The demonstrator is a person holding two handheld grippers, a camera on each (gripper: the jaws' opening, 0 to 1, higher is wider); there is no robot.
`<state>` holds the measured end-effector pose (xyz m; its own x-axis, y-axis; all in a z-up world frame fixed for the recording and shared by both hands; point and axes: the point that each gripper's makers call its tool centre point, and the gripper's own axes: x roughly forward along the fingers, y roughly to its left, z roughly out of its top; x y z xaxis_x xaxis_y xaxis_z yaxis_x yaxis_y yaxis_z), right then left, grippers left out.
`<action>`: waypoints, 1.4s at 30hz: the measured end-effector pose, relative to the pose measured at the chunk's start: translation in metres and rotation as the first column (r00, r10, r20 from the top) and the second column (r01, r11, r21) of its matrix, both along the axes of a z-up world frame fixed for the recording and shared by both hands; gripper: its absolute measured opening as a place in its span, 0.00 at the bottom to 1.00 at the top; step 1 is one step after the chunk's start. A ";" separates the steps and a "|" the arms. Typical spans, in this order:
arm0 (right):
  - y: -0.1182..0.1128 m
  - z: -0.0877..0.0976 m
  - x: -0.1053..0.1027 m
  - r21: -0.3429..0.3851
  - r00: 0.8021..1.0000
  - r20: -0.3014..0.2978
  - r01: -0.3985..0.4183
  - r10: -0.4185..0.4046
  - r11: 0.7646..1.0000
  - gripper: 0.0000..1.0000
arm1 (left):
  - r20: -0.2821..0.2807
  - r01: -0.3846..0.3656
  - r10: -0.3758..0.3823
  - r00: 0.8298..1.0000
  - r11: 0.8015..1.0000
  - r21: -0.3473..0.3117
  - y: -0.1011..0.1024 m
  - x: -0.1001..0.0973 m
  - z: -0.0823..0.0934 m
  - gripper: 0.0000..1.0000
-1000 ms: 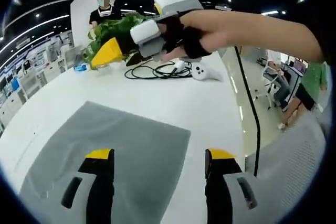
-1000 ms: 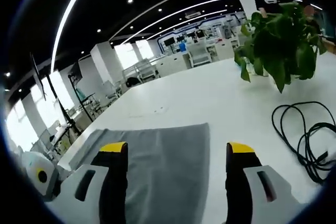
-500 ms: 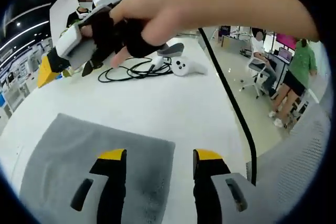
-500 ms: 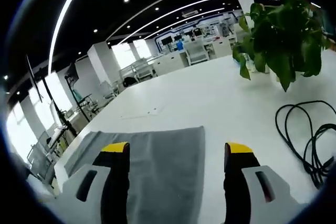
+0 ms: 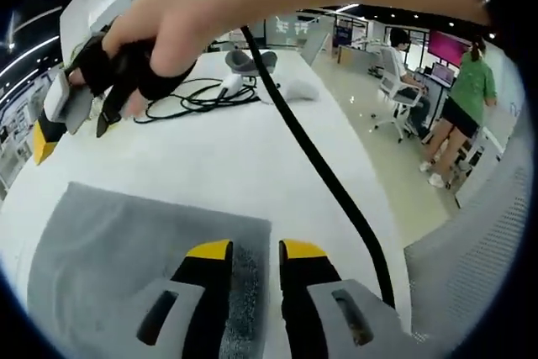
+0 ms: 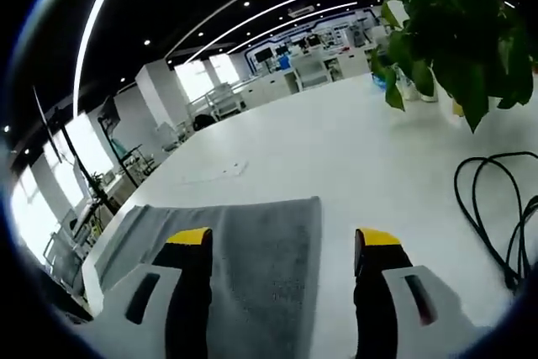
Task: Fold the towel on the table until its edges align and the towel forms a compact rectangular stack.
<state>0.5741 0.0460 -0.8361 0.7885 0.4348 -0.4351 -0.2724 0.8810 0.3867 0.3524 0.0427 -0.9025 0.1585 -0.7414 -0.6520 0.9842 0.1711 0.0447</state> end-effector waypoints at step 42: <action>0.008 -0.072 0.054 -0.262 0.994 -0.026 -0.110 0.107 0.959 0.29 | 0.009 0.076 -0.076 0.997 0.997 0.001 -0.009 0.000 -0.012 0.02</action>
